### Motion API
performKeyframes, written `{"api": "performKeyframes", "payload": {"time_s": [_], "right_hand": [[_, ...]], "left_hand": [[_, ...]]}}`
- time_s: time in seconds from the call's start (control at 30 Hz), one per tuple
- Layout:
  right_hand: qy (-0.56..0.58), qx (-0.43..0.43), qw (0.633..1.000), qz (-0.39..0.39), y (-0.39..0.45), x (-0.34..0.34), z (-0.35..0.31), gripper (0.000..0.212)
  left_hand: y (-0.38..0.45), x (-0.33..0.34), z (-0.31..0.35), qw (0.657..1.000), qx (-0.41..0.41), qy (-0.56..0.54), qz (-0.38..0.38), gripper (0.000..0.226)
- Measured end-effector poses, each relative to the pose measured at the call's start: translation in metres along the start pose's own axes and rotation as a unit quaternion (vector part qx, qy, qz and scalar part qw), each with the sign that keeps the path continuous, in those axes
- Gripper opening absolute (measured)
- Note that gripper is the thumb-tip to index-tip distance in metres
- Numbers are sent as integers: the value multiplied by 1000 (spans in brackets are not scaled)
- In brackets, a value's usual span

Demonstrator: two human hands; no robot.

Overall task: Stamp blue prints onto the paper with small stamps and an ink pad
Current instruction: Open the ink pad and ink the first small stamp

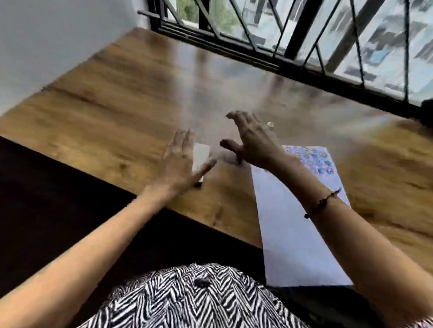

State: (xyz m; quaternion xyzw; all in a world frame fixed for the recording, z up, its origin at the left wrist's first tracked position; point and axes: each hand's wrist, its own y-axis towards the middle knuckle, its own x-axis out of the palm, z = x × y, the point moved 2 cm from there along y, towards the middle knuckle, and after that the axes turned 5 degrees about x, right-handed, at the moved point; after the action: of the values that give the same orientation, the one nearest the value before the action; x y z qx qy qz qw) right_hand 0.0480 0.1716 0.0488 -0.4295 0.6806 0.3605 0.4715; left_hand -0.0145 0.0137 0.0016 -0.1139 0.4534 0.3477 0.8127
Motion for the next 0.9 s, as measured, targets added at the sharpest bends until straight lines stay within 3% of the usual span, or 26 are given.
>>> {"api": "performKeyframes", "payload": {"time_s": [0.17,0.33,0.57,0.67,0.8,0.9], "right_hand": [[-22,-74,991,-108,1,33,-35,82],[-78,-116,980,-141,3,54,-55,94],[-26,-69,987,-142,16,53,-70,76],[30,-28,980,-194,26,40,-69,69],[222,49,928,-297,50,20,-57,44],[338,107,875,-331,66,9,-39,20]], "left_hand": [[-43,5,-10,995,-81,60,7,113],[-48,10,-2,986,-115,112,35,117],[-34,5,-10,986,-126,78,70,103],[-32,1,-18,989,-116,54,70,104],[-28,-9,-31,993,-99,32,53,108],[-25,-16,-38,994,-94,31,36,112]]}}
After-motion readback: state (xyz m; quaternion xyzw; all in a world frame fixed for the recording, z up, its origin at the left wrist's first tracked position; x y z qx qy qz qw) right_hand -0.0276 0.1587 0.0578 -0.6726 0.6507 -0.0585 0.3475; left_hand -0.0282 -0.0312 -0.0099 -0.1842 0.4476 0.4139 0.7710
